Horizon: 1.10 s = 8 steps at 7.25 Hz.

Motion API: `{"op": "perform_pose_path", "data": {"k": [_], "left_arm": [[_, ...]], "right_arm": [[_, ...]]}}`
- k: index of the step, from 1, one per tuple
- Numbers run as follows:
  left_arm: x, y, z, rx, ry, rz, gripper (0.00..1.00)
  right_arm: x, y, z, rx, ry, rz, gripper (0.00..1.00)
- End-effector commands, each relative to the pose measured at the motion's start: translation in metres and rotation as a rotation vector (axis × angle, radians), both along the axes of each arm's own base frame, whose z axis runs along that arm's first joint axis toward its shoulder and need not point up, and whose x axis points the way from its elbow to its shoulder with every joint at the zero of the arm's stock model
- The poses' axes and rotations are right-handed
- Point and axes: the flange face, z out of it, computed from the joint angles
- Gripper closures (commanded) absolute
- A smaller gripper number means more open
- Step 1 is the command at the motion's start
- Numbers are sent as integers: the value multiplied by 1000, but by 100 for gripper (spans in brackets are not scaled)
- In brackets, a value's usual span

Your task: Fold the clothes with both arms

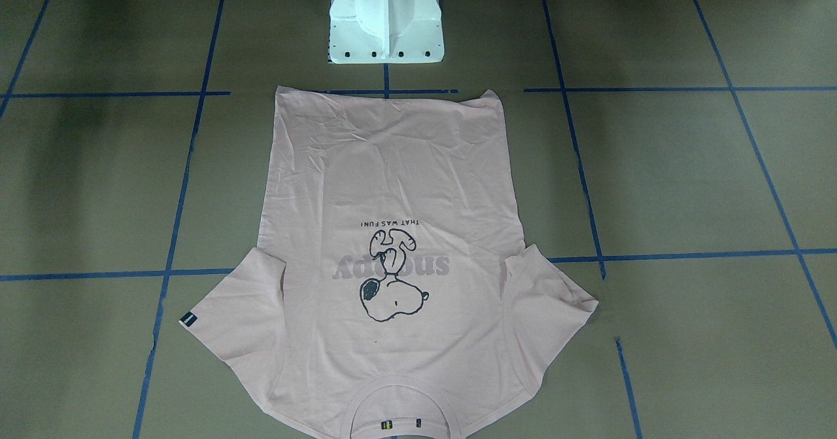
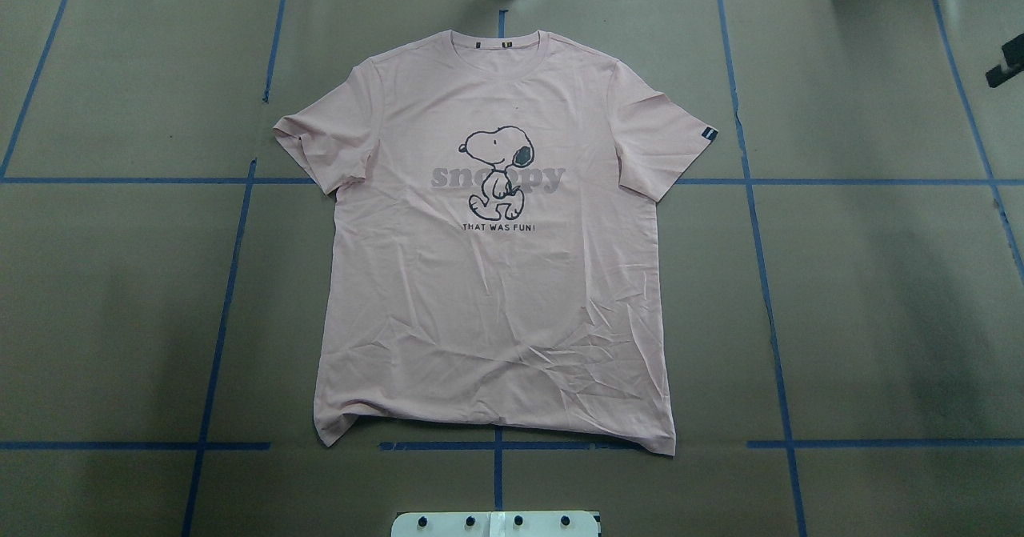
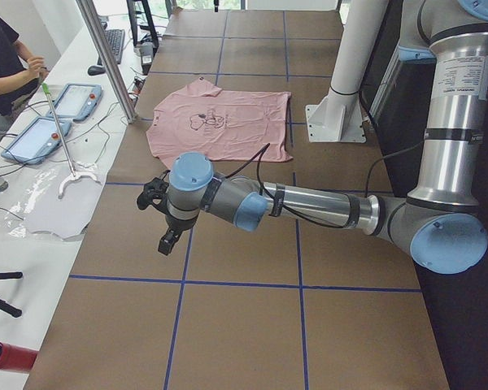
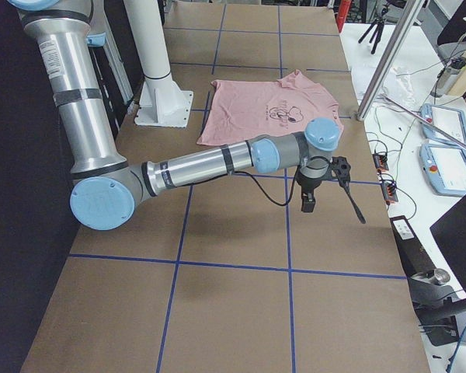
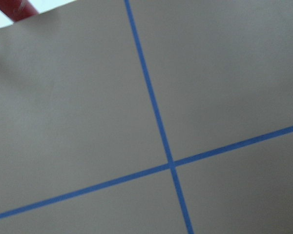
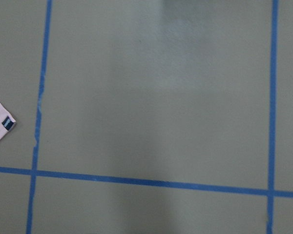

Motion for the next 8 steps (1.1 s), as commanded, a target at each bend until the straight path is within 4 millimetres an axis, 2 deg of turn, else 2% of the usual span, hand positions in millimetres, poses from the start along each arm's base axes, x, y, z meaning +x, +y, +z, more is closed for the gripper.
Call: {"op": "perform_pose_path", "data": {"k": [1, 2, 3, 4, 6, 7, 8], "left_arm": [[44, -9, 2, 106, 60, 70, 0], [76, -18, -2, 78, 76, 101, 0], [85, -31, -4, 71, 82, 115, 0], [98, -40, -3, 62, 81, 128, 0], [103, -42, -9, 10, 104, 88, 0], [103, -42, -9, 10, 105, 87, 0], [103, -42, -12, 15, 105, 89, 0]], "right_arm": [[-87, -33, -26, 61, -38, -47, 0], [-136, -60, -44, 82, -38, -98, 0], [-167, -67, -54, 124, -58, -112, 0], [-200, -72, -70, 62, -90, -30, 0], [-280, -55, -64, 48, -38, 90, 0], [-307, -46, -58, 70, 1, 86, 0], [-318, -44, -46, 65, 30, 86, 0]]}}
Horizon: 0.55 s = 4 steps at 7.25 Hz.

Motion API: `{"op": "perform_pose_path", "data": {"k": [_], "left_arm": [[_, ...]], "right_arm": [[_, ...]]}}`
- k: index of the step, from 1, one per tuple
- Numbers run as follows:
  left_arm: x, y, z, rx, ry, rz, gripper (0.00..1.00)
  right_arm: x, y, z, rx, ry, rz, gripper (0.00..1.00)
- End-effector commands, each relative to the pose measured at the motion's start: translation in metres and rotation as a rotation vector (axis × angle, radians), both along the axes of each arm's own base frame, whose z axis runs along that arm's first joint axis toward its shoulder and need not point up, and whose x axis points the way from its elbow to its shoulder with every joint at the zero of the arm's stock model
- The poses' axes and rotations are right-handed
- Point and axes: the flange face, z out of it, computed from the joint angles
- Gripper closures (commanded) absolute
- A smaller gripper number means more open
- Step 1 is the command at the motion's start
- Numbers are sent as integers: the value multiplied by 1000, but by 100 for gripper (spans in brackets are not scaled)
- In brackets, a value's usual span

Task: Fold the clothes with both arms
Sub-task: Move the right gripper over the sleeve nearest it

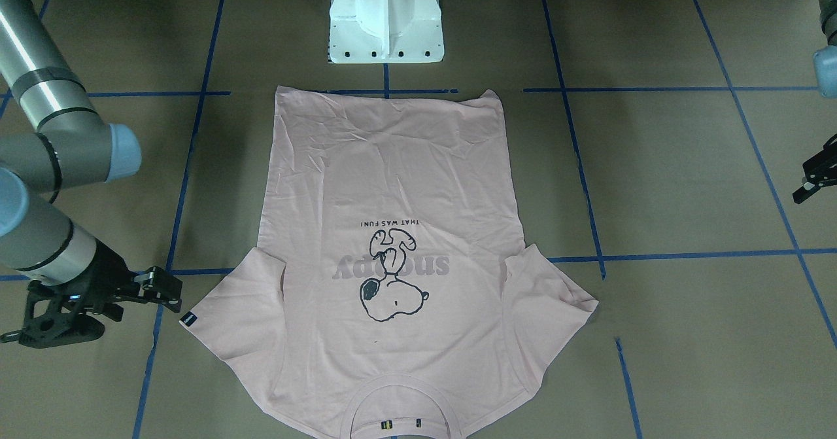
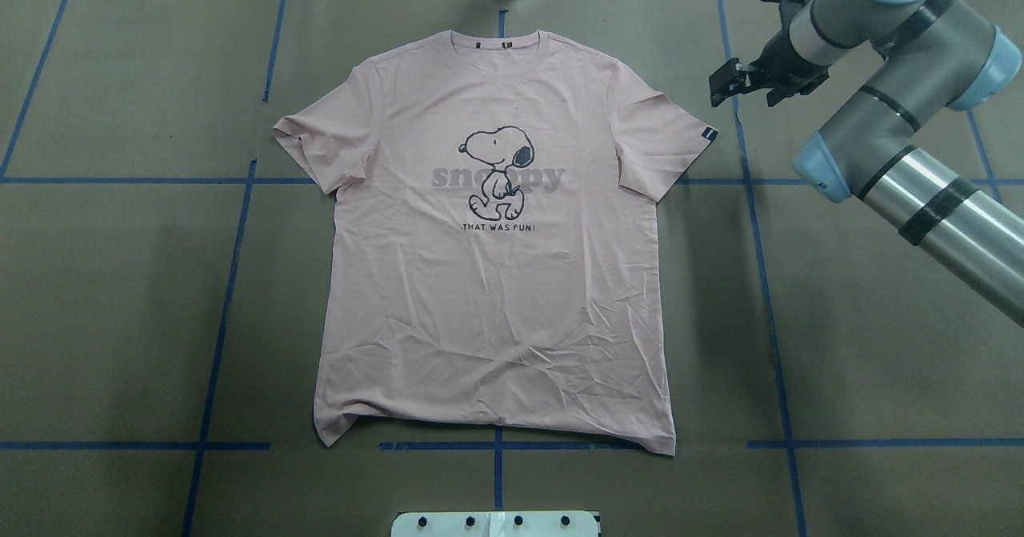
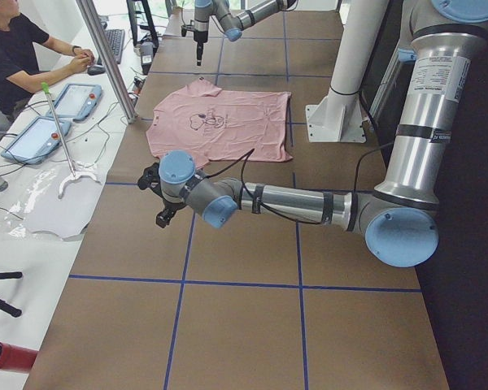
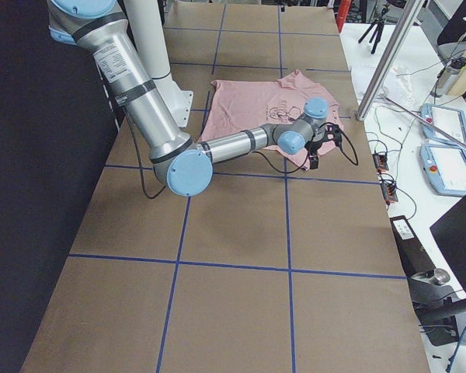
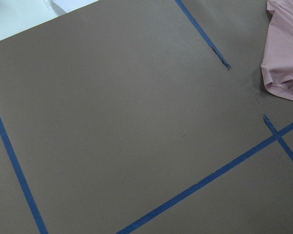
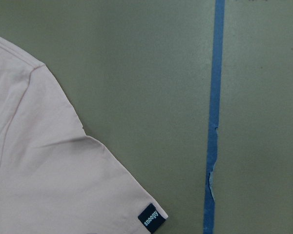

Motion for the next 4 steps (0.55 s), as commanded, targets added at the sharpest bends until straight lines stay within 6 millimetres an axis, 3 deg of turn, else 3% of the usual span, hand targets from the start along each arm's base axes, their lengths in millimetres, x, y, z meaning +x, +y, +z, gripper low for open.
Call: {"op": "perform_pose_path", "data": {"k": [1, 2, 4], "left_arm": [[1, 0, -2, -1, 2, -1, 0], [1, 0, -2, 1, 2, -1, 0], [1, 0, -3, 2, 3, 0, 0]], "right_arm": [[-33, 3, 10, 2, 44, 4, 0], [-47, -3, 8, 10, 66, 8, 0], [-52, -2, 17, 1, 79, 2, 1]]}}
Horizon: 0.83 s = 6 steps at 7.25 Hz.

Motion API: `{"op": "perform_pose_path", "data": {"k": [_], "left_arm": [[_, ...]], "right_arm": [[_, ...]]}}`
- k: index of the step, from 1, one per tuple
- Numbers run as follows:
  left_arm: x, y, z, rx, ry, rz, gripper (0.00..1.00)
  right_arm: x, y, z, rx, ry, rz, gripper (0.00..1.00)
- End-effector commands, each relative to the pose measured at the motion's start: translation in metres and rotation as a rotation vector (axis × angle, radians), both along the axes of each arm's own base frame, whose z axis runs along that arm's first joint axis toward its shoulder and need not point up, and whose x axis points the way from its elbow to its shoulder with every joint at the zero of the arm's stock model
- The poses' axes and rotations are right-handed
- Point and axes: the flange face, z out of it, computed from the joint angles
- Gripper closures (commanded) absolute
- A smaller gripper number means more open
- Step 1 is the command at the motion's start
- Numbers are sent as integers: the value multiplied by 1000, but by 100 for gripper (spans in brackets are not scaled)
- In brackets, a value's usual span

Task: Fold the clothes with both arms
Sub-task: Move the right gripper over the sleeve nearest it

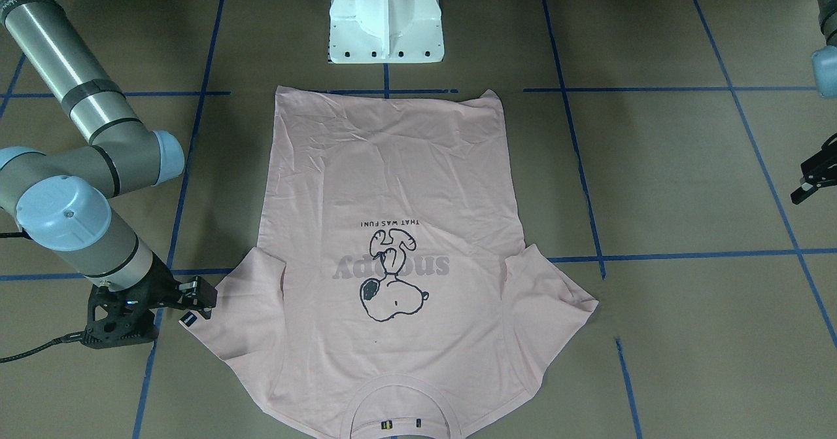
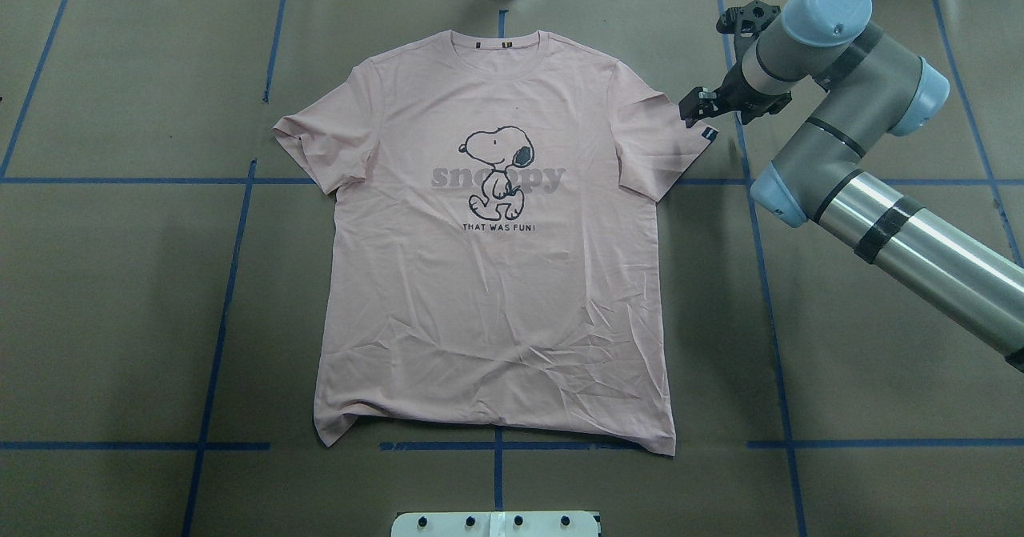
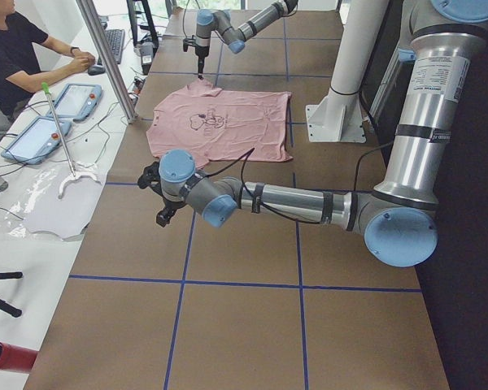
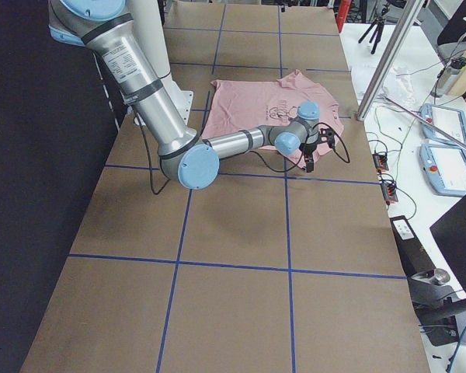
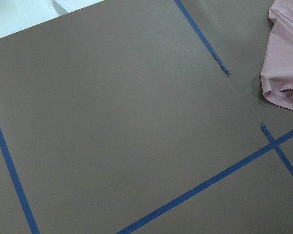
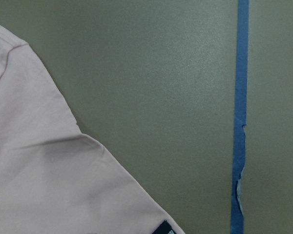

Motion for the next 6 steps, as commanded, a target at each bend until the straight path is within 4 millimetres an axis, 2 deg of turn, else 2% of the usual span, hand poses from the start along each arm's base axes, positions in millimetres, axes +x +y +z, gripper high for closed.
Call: {"op": "perform_pose_path", "data": {"k": [1, 5, 6], "left_arm": [[0, 0, -1, 2, 1, 1, 0], [0, 0, 1, 2, -1, 4, 0], [0, 0, 1, 2, -1, 4, 0]], "right_arm": [[-7, 0, 7, -8, 14, -6, 2], [-16, 3, 20, -28, 31, -22, 6], [-16, 2, 18, -27, 27, -23, 13]]}}
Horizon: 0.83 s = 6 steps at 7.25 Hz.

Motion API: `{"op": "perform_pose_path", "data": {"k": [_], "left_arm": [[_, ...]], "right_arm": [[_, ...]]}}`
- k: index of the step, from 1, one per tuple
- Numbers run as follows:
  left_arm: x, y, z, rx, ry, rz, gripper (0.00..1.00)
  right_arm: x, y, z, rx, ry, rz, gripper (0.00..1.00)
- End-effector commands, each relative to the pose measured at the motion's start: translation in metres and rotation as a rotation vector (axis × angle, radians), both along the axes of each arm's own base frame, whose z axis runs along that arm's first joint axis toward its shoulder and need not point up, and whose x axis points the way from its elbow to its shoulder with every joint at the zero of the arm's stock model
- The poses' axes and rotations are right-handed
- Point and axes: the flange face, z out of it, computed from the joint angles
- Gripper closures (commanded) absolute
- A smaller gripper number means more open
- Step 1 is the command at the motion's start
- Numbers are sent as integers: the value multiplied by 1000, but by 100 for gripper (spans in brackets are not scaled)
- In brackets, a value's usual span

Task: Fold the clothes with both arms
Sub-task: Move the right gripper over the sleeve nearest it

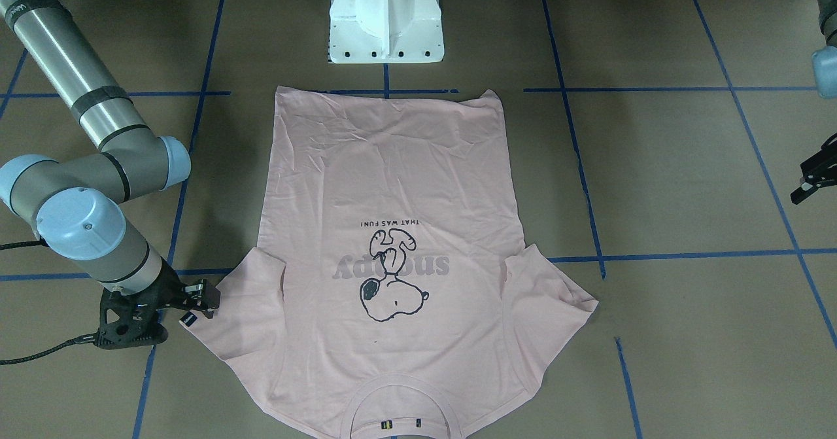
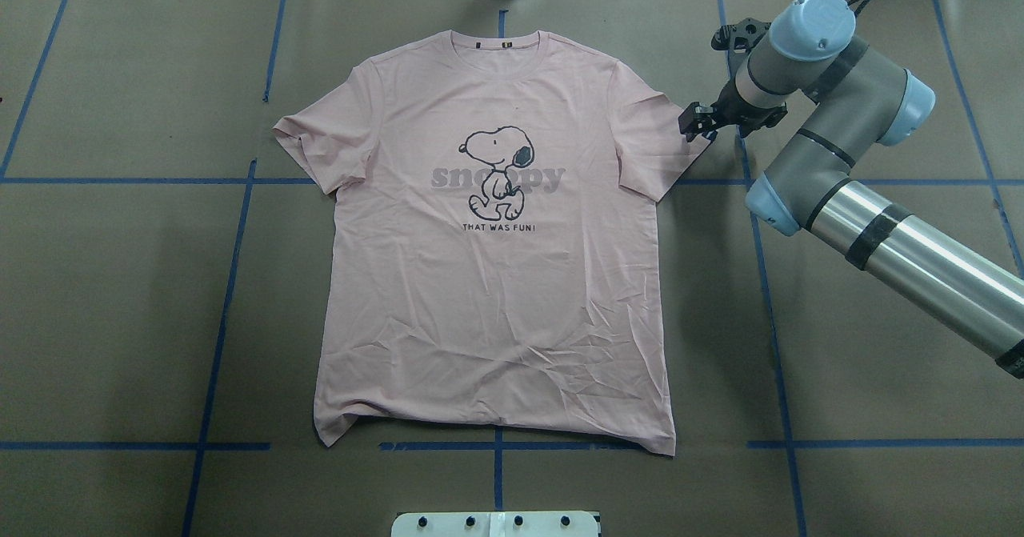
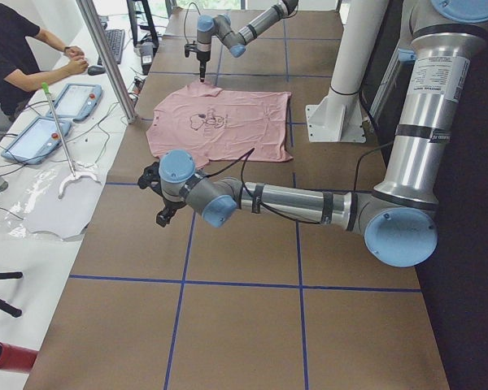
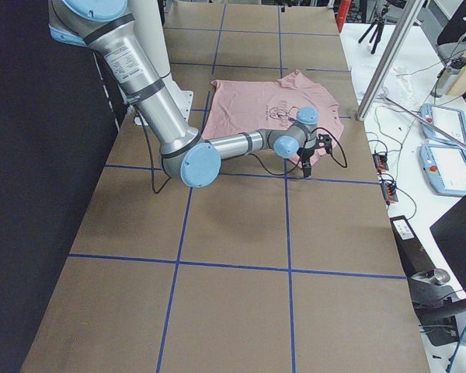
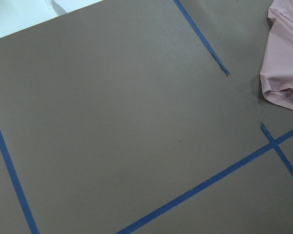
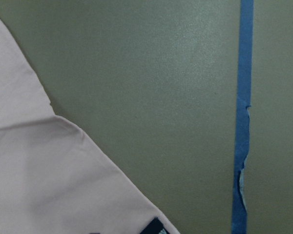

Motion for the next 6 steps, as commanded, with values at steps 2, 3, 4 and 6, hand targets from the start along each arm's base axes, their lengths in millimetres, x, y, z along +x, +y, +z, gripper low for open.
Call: {"op": "perform_pose_path", "data": {"k": [2, 3, 4, 6], "left_arm": [[0, 0, 1, -1, -1, 1, 0], [0, 0, 1, 3, 0, 0, 0], [0, 0, 1, 17, 1, 0, 0], [0, 1, 1, 19, 4, 0, 0]], "right_arm": [[-2, -1, -4, 1, -4, -3, 49], [-2, -1, -4, 17, 0, -19, 76], [-2, -1, -2, 24, 5, -30, 94], [5, -6, -8, 45, 0, -35, 100]]}}
